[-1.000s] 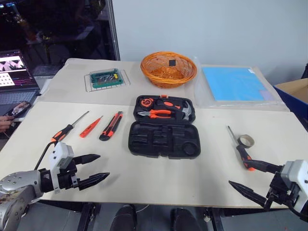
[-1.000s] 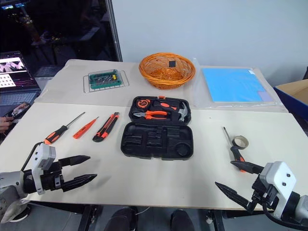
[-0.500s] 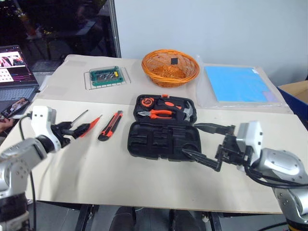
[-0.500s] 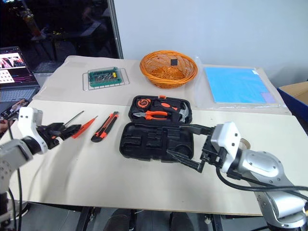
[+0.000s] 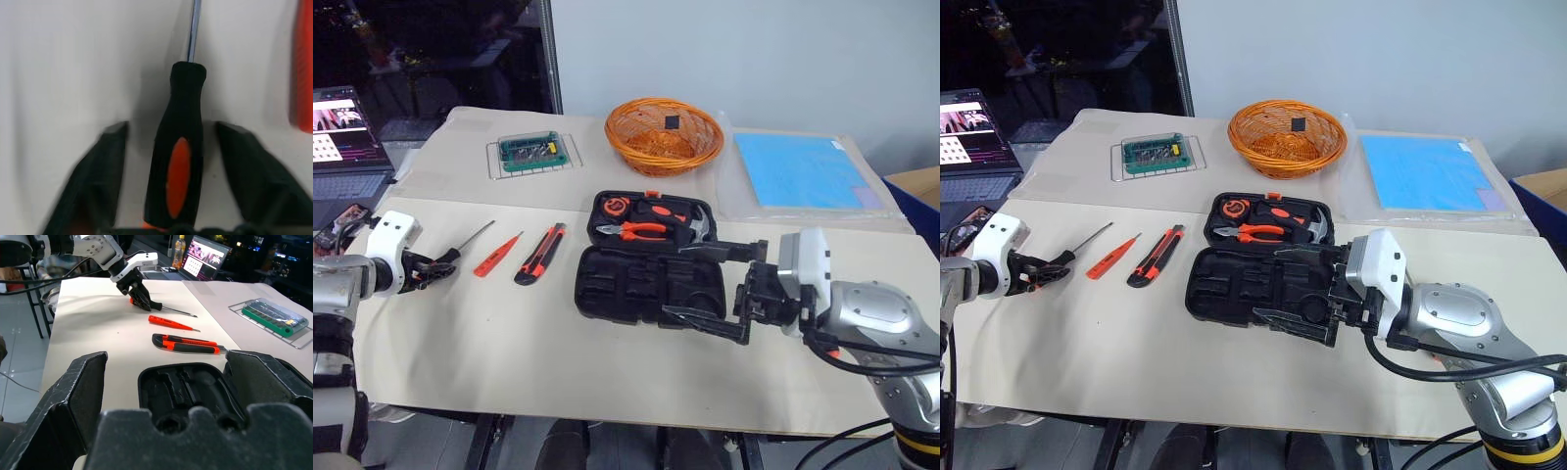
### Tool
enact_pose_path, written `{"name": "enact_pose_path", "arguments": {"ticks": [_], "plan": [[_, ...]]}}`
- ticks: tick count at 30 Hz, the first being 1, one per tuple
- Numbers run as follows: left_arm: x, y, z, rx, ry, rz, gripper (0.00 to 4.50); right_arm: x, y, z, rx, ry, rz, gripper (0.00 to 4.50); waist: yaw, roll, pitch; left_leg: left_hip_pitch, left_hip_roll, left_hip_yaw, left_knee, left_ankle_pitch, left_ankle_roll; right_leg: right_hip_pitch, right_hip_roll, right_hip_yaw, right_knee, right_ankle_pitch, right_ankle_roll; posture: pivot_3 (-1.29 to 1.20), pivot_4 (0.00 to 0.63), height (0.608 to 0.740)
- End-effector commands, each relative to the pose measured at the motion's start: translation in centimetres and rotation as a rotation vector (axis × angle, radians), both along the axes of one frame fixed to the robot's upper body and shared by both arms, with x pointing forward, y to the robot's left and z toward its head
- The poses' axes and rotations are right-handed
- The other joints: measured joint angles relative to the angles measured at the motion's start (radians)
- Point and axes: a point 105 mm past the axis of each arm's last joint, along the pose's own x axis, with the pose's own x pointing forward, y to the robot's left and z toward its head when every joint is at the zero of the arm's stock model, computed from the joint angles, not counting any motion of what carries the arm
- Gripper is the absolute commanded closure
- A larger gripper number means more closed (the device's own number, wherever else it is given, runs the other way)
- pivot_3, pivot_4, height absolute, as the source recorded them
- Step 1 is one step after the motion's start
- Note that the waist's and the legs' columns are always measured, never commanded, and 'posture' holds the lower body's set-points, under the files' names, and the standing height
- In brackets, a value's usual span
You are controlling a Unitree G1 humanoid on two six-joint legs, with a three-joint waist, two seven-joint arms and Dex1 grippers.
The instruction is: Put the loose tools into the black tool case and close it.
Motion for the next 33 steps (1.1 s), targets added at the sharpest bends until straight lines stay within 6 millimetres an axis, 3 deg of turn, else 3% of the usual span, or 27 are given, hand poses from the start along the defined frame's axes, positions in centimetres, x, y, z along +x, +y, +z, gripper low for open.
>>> {"name": "enact_pose_path", "arguments": {"ticks": [1, 4, 7, 10, 14, 16, 21, 26, 33], "plan": [[0.5, -1.0, 2.0, -0.029, -0.089, -0.091, 3.42, -0.4, -0.3, 0.9, 0.020, -0.044, -0.027, 0.00, 0.000, 0.000, 0.000, -0.001, 0.000, 0.000, 0.001, 0.000, 0.000, -0.001, 0.000, 0.000, 0.003, 0.000, 0.000, 0.00, 0.150, 0.740], [0.3, -4.5, 6.7, -0.155, -0.264, -0.291, 3.63, -0.3, -1.0, 0.7, 0.039, -0.041, -0.081, 0.00, 0.001, -0.003, 0.001, -0.001, 0.000, 0.000, 0.002, 0.000, 0.000, -0.002, 0.001, 0.000, 0.005, 0.000, 0.000, 0.00, 0.150, 0.740], [-1.0, -8.5, 8.7, -0.141, -0.260, -0.514, 3.63, -0.2, -2.5, 0.3, 0.068, -0.030, -0.182, 0.00, 0.004, -0.007, 0.001, -0.001, 0.000, -0.001, 0.004, 0.000, 0.000, -0.001, 0.000, 0.000, 0.006, 0.000, 0.000, 0.00, 0.150, 0.740], [-1.7, -14.4, 9.3, -0.096, -0.217, -0.780, 3.63, -0.8, -4.5, -0.7, 0.055, -0.013, -0.309, 0.00, 0.004, -0.008, 0.001, -0.002, 0.000, -0.001, 0.008, 0.000, 0.000, 0.001, -0.001, 0.000, 0.006, 0.000, 0.001, 0.00, 0.150, 0.740], [0.2, -21.5, 8.2, -0.029, -0.163, -0.987, 3.63, -1.8, -7.0, -1.5, 0.024, 0.013, -0.446, 0.00, 0.028, -0.007, 0.000, -0.002, 0.000, -0.001, 0.014, 0.000, 0.001, 0.004, 0.001, 0.000, 0.008, -0.001, 0.002, 0.00, 0.150, 0.740], [1.0, -24.2, 7.4, 0.003, -0.132, -1.065, 3.63, -2.4, -7.9, -1.9, -0.007, 0.028, -0.486, 0.00, 0.030, -0.007, 0.000, -0.001, -0.001, -0.004, 0.016, 0.001, 0.003, 0.010, 0.003, 0.000, 0.007, -0.002, 0.004, 0.00, 0.150, 0.740], [2.7, -27.7, 4.8, 0.117, -0.070, -1.207, 3.63, -3.5, -9.0, -2.0, -0.037, 0.040, -0.550, 0.00, -0.004, -0.007, 0.000, 0.001, -0.001, -0.004, 0.020, 0.001, 0.004, 0.013, 0.003, 0.003, 0.004, -0.005, 0.003, 0.00, 0.150, 0.740], [4.4, -29.4, 2.8, 0.178, -0.036, -1.198, 3.63, -4.1, -8.5, -1.8, -0.038, 0.026, -0.568, 0.00, -0.007, -0.006, 0.000, 0.001, -0.001, -0.006, 0.019, 0.002, 0.004, 0.013, 0.004, 0.003, 0.005, -0.005, 0.004, 0.00, 0.150, 0.740], [5.7, -29.2, 1.1, 0.346, -0.012, -1.195, 3.63, -4.5, -7.5, -1.4, -0.023, 0.010, -0.574, 0.00, -0.002, -0.007, 0.000, -0.001, -0.002, -0.007, 0.019, 0.001, 0.005, 0.013, 0.003, 0.003, 0.004, -0.001, 0.010, 0.00, 0.150, 0.740]]}}
